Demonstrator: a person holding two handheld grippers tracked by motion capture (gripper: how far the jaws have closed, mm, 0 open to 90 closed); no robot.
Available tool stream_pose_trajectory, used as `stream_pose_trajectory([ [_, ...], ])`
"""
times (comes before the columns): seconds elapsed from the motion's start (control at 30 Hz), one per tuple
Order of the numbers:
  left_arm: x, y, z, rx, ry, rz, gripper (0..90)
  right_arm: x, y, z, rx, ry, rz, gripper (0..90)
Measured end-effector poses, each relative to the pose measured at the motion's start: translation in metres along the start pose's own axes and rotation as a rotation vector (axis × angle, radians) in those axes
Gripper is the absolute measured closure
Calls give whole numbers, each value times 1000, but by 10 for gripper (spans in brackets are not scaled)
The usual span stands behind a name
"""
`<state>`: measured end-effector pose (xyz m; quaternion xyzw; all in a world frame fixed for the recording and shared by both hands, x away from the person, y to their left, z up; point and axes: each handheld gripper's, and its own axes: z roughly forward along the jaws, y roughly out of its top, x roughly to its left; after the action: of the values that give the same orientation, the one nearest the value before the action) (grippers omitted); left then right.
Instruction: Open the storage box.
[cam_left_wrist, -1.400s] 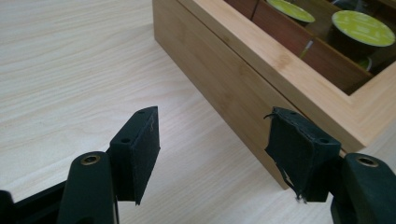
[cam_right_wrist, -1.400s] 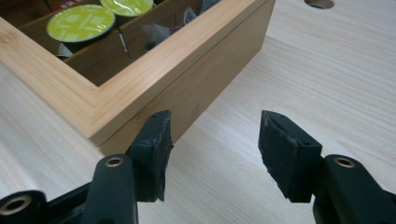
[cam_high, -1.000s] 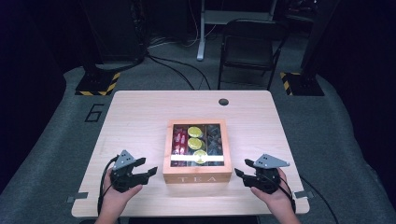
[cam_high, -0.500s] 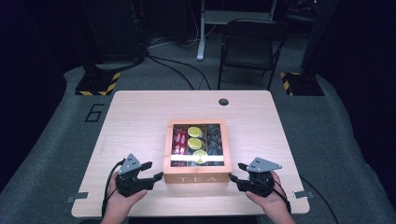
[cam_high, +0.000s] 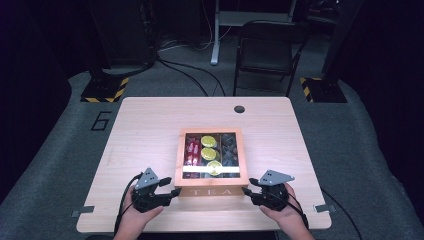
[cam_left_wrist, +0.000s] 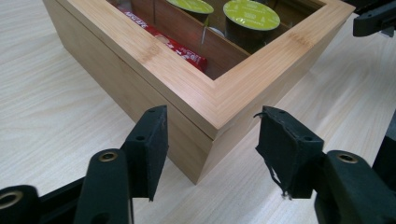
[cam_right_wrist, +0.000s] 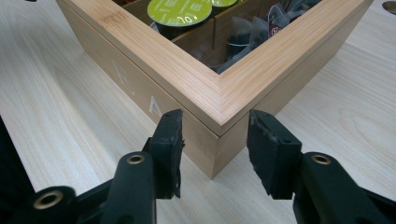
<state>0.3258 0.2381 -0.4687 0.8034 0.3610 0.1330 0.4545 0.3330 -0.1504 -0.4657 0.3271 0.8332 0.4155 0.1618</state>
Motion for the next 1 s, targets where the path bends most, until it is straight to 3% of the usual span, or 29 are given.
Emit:
stream_pose_trajectory([
  [0.2, -2, -1, 5, 24, 0, 23, 477, -1, 0, 2, 8, -1, -1, 586],
  [0.5, -3, -2, 12, 48, 36, 40, 511, -3, -2, 7, 16, 2, 0, 600],
  [0.83, -7, -1, 13, 52, 68, 77, 504, -2, -1, 8, 17, 1, 0, 593],
  [1.0, -8, 0, 14, 35, 78, 70, 504, -1, 0, 7, 10, -18, -4, 595],
])
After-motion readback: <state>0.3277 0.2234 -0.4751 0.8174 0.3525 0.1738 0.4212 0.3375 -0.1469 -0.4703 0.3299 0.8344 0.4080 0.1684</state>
